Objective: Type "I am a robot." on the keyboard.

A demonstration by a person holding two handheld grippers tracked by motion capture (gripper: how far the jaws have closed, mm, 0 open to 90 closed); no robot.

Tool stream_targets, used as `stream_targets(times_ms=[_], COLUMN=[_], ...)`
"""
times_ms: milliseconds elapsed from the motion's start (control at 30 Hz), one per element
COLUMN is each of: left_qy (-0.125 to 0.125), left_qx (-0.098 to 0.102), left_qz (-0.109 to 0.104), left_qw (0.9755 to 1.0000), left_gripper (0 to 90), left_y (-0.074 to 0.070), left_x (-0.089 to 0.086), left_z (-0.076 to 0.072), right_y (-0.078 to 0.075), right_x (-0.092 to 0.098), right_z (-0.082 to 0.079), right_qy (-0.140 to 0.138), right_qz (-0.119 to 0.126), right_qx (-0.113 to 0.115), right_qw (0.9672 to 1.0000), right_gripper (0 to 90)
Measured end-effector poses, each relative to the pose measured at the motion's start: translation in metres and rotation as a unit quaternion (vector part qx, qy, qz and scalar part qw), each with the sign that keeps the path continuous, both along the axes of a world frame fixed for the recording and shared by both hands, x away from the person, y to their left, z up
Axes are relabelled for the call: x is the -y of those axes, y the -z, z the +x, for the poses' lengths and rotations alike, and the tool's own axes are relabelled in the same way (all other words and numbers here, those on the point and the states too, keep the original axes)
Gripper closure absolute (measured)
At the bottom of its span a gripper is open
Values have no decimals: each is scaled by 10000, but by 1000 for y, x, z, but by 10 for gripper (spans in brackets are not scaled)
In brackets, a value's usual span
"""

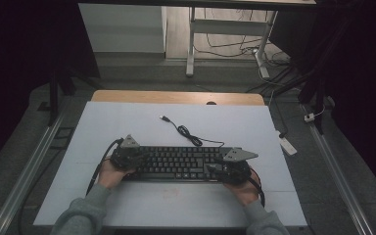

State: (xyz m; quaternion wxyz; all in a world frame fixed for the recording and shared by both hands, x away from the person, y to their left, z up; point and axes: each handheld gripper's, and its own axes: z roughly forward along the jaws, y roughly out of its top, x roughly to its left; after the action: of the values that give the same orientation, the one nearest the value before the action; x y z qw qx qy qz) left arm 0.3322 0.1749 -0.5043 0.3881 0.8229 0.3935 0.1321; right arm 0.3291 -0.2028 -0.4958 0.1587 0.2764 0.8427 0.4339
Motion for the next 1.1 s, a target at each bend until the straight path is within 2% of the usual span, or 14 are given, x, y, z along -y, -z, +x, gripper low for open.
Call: stream_targets(times_ms=[133,233,467,667,1100], left_qy=[6,21,47,36,40], left_qx=[6,-30,-109,-114,-148], left_qz=[-193,-245,-153,-277,-286], left_qw=[9998,9997,9998,9995,9995], left_gripper=[656,556,349,310,298], left_y=[-6,-10,-14,-16,-15], left_x=[-4,-6,-10,-14,-15], left_z=[-5,-9,-20,-22,-21], right_y=[0,0,-1,-1,-3], right_x=[0,0,1,1,-2], right_z=[0,0,0,0,0], right_qy=[-6,-7,-10,-16,-74], right_qz=[-7,15,30,36,86], right_qx=[-3,-13,-2,-9,41], right_qw=[10000,10000,10000,10000,9999], right_gripper=[552,552,551,550,545])
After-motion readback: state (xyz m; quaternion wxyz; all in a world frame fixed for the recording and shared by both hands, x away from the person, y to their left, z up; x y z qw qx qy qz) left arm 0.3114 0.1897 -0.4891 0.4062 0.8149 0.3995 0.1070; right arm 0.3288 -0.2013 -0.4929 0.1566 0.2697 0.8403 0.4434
